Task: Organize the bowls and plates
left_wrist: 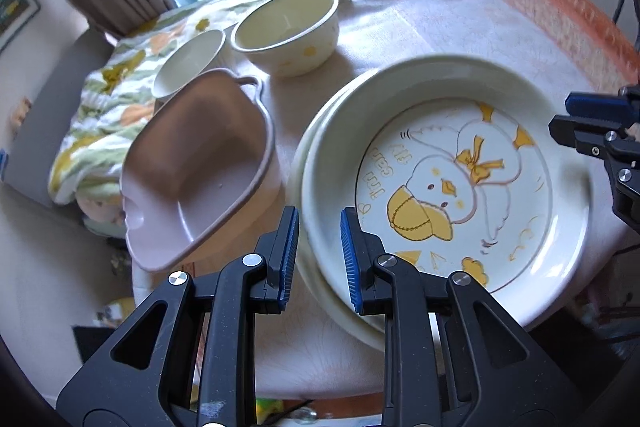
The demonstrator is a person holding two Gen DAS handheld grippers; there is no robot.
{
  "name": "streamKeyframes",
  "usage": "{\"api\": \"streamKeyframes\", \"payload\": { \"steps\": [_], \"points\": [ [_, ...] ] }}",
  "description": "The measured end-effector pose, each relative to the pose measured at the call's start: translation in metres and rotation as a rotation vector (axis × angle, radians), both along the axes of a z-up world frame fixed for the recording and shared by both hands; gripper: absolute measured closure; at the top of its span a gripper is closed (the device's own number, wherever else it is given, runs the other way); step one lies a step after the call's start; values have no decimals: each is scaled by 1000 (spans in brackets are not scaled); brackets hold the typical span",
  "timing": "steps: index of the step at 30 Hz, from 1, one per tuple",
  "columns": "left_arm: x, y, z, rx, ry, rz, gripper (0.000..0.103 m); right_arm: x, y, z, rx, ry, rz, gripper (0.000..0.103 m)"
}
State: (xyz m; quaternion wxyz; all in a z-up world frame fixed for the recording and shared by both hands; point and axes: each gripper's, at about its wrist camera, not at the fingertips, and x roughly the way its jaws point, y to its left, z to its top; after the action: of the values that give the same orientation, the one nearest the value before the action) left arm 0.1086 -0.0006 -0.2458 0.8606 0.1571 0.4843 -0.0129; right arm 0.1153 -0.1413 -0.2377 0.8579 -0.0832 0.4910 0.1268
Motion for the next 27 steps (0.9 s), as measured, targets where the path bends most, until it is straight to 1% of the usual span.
{"api": "streamKeyframes", "payload": {
  "steps": [2, 4, 7, 8, 9, 10, 11, 12, 13, 14, 16, 17, 19, 20, 23, 24, 27],
  "points": [
    [-1, 8, 15, -55, -18, 34, 84, 1, -4, 8, 23, -2, -2, 83],
    [-2, 15, 29, -92, -38, 65, 84, 5, -8, 19, 49, -7, 2, 83],
    [-6, 29, 55, -176, -74, 127, 82, 13, -13, 37, 121, -21, 44, 83],
    [-7, 34, 62, -200, -79, 155, 73, 15, -13, 43, 136, -26, 53, 81],
    [-9, 40, 70, -227, -88, 193, 43, 18, -14, 50, 151, -38, 65, 65],
    [-12, 45, 78, -247, -107, 222, 21, 20, -15, 57, 167, -53, 75, 50],
    [-19, 51, 88, -263, -152, 254, 1, 22, -15, 65, 197, -78, 92, 17],
    [-23, 55, 95, -273, -183, 273, 0, 23, -16, 71, 219, -95, 106, 1],
    [-25, 59, 101, -280, -196, 294, 0, 25, -15, 78, 239, -110, 126, 1],
    [-25, 64, 105, -276, -185, 323, 0, 27, -14, 82, 244, -115, 144, 1],
    [-24, 73, 107, -261, -170, 380, 0, 35, -9, 89, 242, -121, 188, 1],
    [-26, 80, 106, -267, -164, 403, 0, 40, -4, 93, 238, -124, 221, 1],
    [-30, 96, 104, -307, -164, 440, 0, 48, 11, 96, 199, -96, 291, 1],
    [-32, 107, 102, -338, -163, 462, 0, 50, 16, 97, 183, -91, 308, 1],
    [-32, 135, 93, -401, -159, 511, 0, 56, 38, 104, 158, -138, 329, 1],
    [-30, 148, 87, -439, -151, 533, 0, 60, 48, 104, 156, -132, 346, 1],
    [-24, 173, 72, -512, -140, 577, 1, 79, 76, 90, 192, -47, 371, 1]
  ]
}}
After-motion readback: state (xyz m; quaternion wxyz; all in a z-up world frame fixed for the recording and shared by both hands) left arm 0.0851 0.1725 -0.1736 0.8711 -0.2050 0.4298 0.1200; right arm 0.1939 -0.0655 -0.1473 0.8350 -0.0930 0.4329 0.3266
